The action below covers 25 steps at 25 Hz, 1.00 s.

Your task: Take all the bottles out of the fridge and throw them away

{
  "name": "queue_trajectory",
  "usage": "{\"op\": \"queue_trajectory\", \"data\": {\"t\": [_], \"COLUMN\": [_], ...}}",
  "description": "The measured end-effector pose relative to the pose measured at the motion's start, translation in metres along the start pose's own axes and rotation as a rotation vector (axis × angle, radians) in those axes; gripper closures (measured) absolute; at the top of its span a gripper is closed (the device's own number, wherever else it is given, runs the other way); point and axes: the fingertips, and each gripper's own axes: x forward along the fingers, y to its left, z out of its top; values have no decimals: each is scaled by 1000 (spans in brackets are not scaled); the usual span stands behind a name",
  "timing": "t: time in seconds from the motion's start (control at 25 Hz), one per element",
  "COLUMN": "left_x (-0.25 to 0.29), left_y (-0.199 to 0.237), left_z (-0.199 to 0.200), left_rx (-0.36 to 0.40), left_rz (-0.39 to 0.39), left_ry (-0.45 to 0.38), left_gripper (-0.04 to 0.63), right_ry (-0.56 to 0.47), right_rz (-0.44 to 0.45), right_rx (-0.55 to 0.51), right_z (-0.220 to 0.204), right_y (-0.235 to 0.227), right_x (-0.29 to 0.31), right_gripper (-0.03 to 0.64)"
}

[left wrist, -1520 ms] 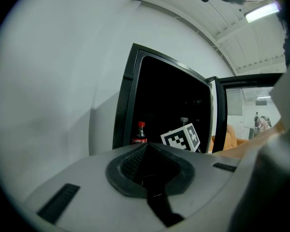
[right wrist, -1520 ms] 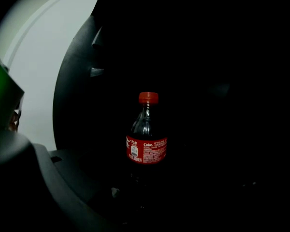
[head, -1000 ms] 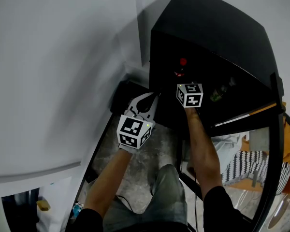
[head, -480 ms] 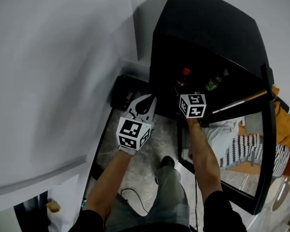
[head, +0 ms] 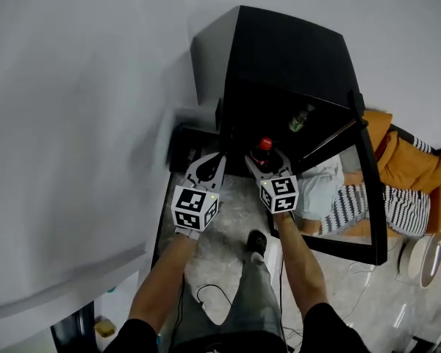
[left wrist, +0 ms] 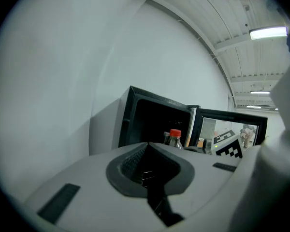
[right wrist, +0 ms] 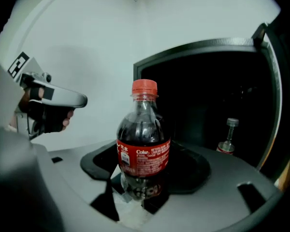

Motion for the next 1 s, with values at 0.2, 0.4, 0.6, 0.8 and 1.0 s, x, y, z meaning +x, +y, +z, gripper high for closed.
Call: {"op": "queue_trajectory", "data": {"t": [0.2, 0.4, 0.6, 0.8, 1.0], "left_x": [-41, -79, -103, -112, -122], "left_y": [-23, -39, -52, -54, -38], "left_z": [44, 79, 123, 161, 171], "left_rx": [-11, -34, -13, 33, 45], "left_rz": [-23, -31, -56, -67, -38], "left_ry": [5, 33, 6, -50, -75], "left_gripper": [594, 594, 594, 594, 594], "right_ry": [-5, -14, -43, -80, -92], "right_rz": [-30, -45, -31, 2, 53], "right_rx": [32, 43, 11, -38, -67], "right_z": [54, 118, 171, 205, 219], "right_y": [26, 50, 72, 85, 102], "right_x": [-68, -130, -169, -174, -158], "right_gripper": [307, 307, 307, 307, 307]}}
